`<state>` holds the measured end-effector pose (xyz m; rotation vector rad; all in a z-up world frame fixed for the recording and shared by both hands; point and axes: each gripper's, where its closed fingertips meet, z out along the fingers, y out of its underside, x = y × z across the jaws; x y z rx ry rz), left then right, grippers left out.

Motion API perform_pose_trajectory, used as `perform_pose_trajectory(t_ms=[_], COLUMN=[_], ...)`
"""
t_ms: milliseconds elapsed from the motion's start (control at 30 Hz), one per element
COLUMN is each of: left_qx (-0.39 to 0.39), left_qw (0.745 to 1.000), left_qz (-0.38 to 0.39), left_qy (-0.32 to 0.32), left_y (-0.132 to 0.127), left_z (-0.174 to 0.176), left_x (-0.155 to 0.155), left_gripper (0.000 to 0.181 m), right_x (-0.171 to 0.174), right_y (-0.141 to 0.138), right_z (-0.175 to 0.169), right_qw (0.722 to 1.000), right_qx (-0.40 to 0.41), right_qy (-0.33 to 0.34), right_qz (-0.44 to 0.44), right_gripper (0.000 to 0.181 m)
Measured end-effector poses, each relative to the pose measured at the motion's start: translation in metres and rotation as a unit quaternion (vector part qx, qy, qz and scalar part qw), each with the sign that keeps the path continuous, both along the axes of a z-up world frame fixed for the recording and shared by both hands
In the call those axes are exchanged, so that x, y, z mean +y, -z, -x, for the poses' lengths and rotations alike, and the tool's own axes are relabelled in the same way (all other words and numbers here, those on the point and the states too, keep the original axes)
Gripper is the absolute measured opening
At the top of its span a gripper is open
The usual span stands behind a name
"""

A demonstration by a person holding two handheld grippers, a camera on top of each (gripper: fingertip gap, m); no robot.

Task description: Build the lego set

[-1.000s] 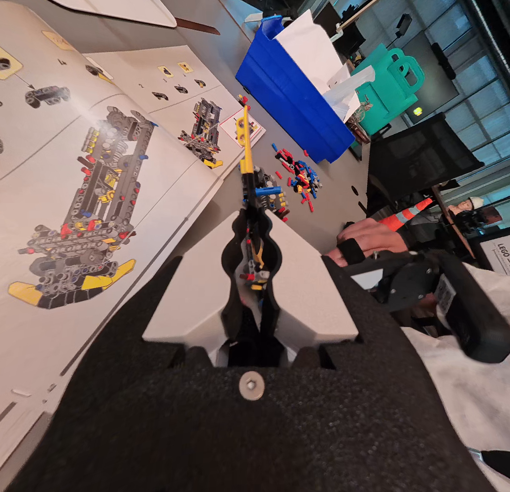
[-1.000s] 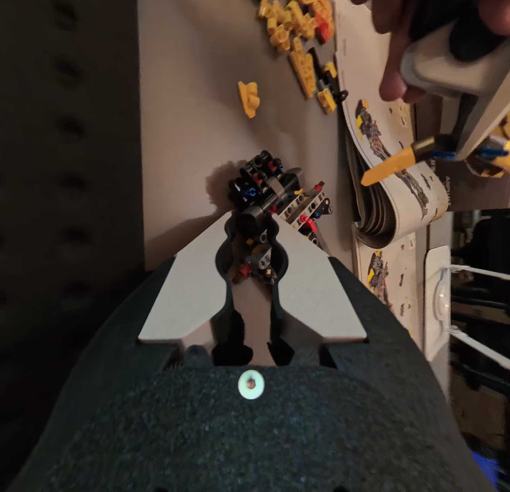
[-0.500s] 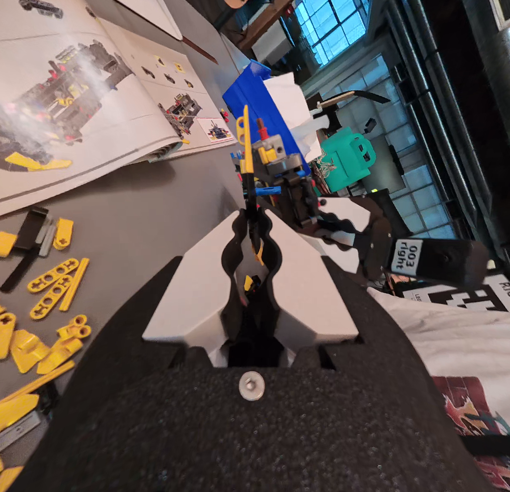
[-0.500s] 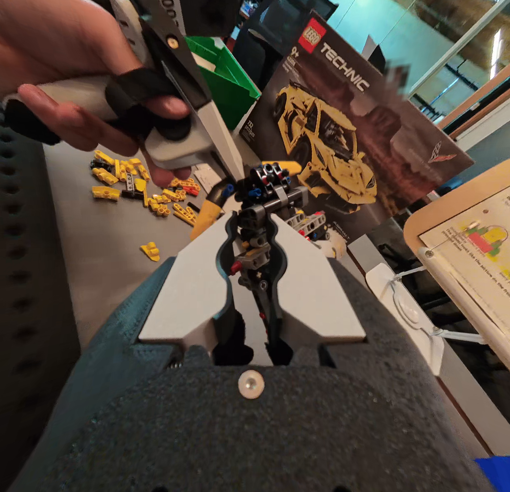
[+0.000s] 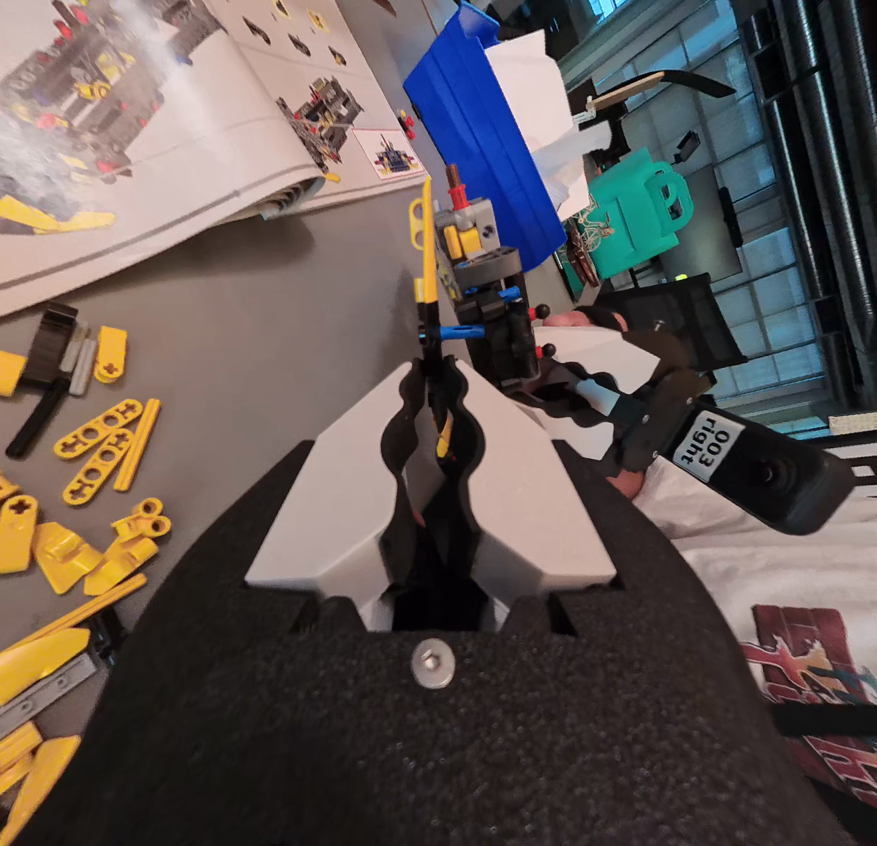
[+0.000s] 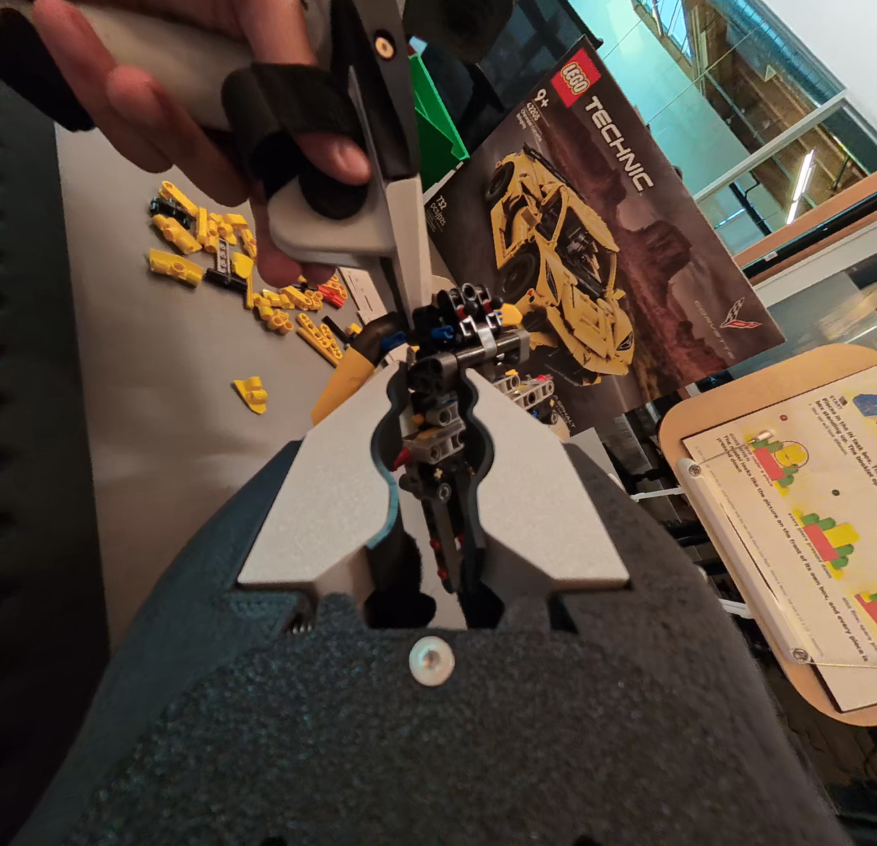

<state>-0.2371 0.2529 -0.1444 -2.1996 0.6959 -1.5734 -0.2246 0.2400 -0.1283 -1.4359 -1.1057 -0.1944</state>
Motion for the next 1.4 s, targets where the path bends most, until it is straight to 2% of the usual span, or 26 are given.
perform_pose_trajectory(t_ms=[100,767,1033,1400], left_qx=[-0.001,0.041,0.037,0.023], left_qw=[1.000,0.998,0.997,0.994], left_qz=[0.028,0.044,0.065,0.102], left_qy=[0.007,0.002,0.006,-0.008], left_y=[0.003,0.024,0.028,0.033], left_z=[0.002,0.009,0.010,0.010], left_x=[0.000,0.006,0.003,0.003], left_gripper=[0.006,0.006,0.006,0.006], right_x=[0.000,0.002,0.000,-0.001], right_y=[0.004,0.026,0.029,0.035], right_z=[0.000,0.004,0.003,0.006], right_qw=[1.000,0.999,0.996,0.995], right_qx=[-0.012,-0.046,-0.092,-0.095], right_qy=[0.001,0.000,0.011,0.012], right_qz=[0.003,0.026,-0.010,-0.005], right_gripper=[0.019,0.020,0.019,0.020])
